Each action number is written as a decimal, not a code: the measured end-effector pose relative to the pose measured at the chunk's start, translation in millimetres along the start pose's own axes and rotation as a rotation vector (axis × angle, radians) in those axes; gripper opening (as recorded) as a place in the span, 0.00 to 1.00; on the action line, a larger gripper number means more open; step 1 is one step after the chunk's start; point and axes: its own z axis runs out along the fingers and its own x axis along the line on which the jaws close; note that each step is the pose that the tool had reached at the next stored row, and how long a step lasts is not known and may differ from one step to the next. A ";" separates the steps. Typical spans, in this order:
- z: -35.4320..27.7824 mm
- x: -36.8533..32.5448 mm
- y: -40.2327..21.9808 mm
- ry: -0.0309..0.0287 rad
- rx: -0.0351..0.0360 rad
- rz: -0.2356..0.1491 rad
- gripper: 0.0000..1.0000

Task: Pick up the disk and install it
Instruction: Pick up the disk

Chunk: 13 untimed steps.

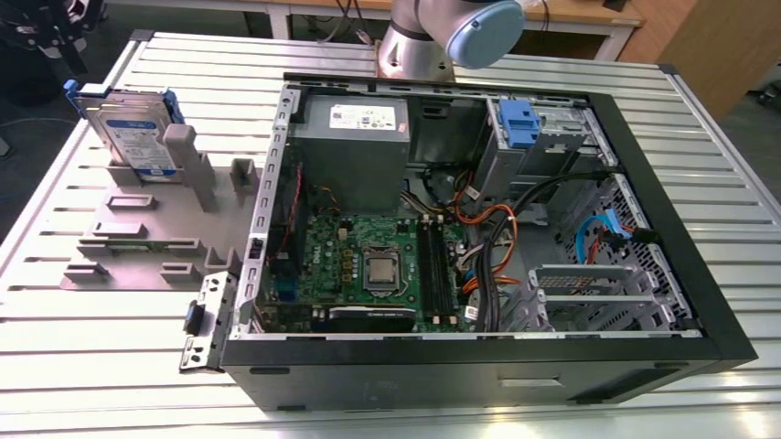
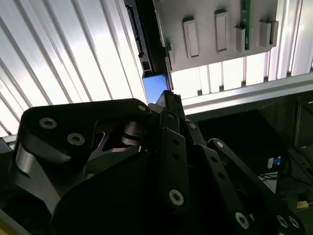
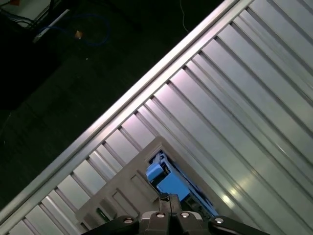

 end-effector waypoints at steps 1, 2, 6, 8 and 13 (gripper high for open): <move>0.0 0.0 0.0 0.0006 0.0003 -0.016 0.11; 0.0 0.0 0.0 0.0011 0.0006 -0.032 0.11; 0.0 0.0 0.0 0.0032 0.0018 -0.089 0.11; 0.0 0.0 0.0 0.0040 0.0023 -0.111 0.11; 0.0 0.0 0.0 0.0055 0.0031 -0.153 0.11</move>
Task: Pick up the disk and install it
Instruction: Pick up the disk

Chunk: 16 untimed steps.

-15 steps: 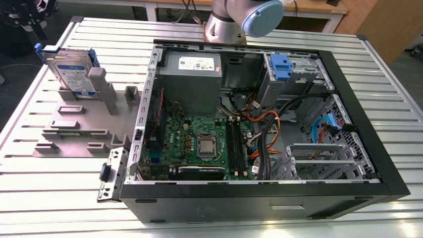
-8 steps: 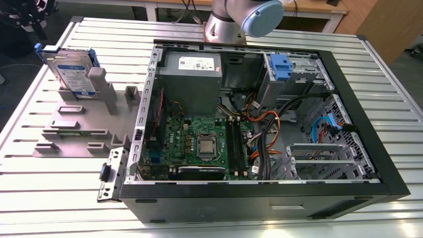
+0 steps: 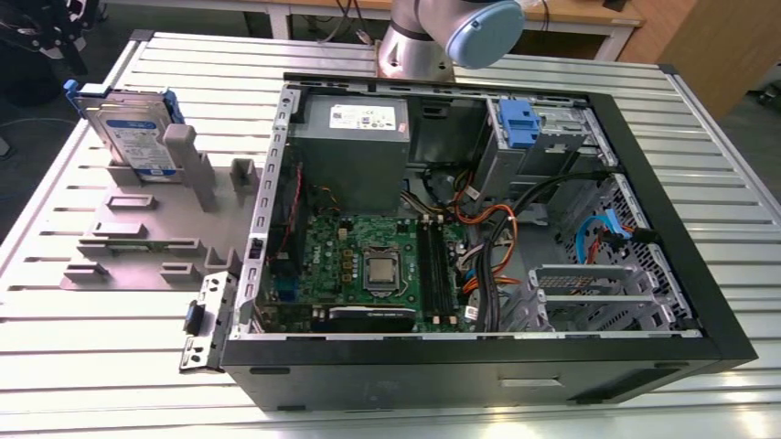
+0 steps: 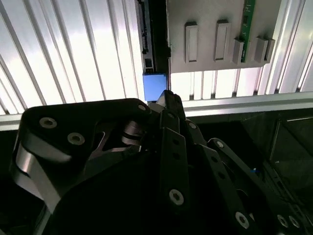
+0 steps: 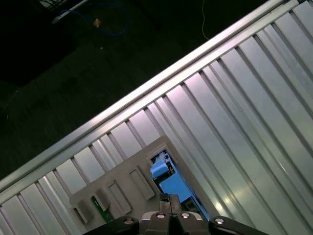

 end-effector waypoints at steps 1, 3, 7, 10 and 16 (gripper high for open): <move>0.0 0.0 0.0 0.0001 0.0000 -0.002 0.11; 0.0 0.0 0.0 0.0001 0.0000 -0.002 0.11; 0.0 0.0 0.0 0.0001 0.0000 -0.002 0.11; 0.0 0.0 0.0 0.0002 0.0000 -0.002 0.11; 0.0 0.0 0.0 0.0003 0.0001 -0.006 0.11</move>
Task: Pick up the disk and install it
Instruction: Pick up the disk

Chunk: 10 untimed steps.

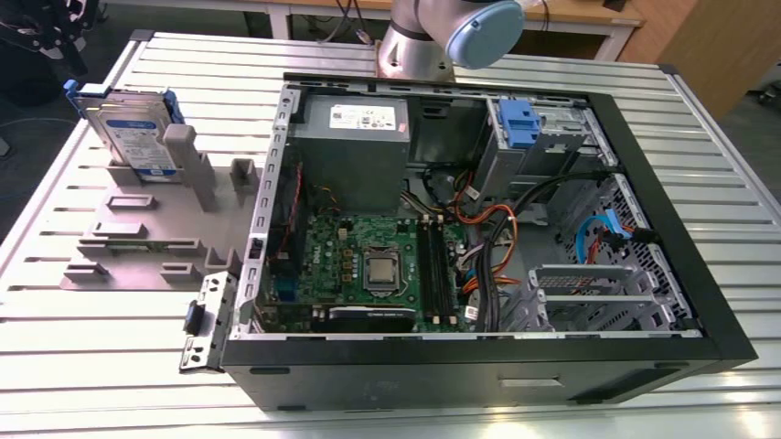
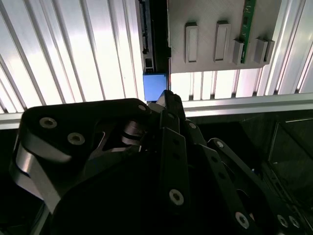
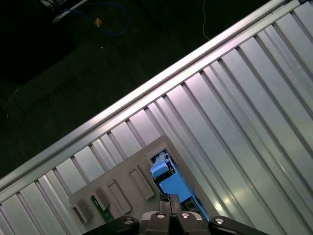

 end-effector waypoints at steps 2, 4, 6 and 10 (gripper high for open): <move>0.0 0.0 0.0 0.0004 0.0003 -0.011 0.11; 0.0 0.0 0.0 0.0011 0.0006 -0.030 0.11; 0.0 0.0 0.0 0.0018 0.0011 -0.052 0.11; 0.0 0.0 0.0 0.0030 0.0017 -0.082 0.11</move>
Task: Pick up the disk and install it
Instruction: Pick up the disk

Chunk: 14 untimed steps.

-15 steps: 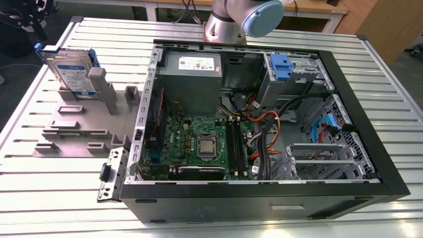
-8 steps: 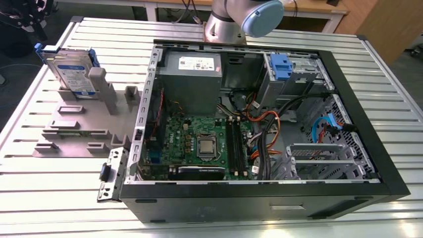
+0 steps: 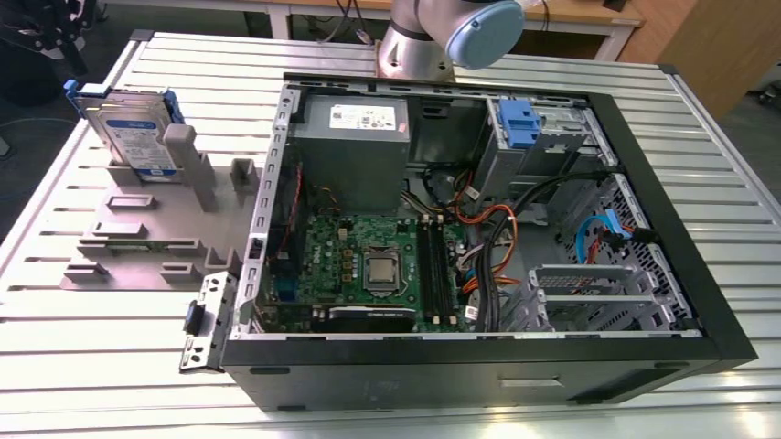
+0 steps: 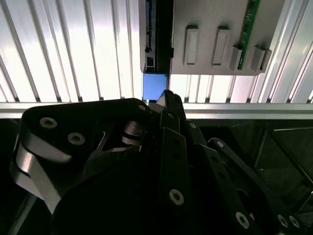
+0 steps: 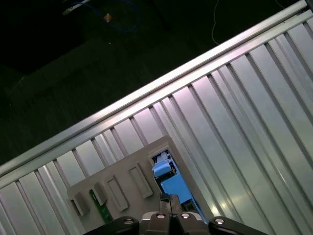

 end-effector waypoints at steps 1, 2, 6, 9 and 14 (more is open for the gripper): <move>0.0 0.0 0.0 0.0001 0.0000 -0.002 0.11; 0.0 0.0 0.0 0.0001 0.0001 -0.002 0.11; 0.0 0.0 0.0 0.0001 0.0001 -0.004 0.11; 0.0 0.0 0.0 0.0001 0.0002 -0.004 0.11; 0.0 0.0 0.0 0.0002 0.0001 -0.004 0.11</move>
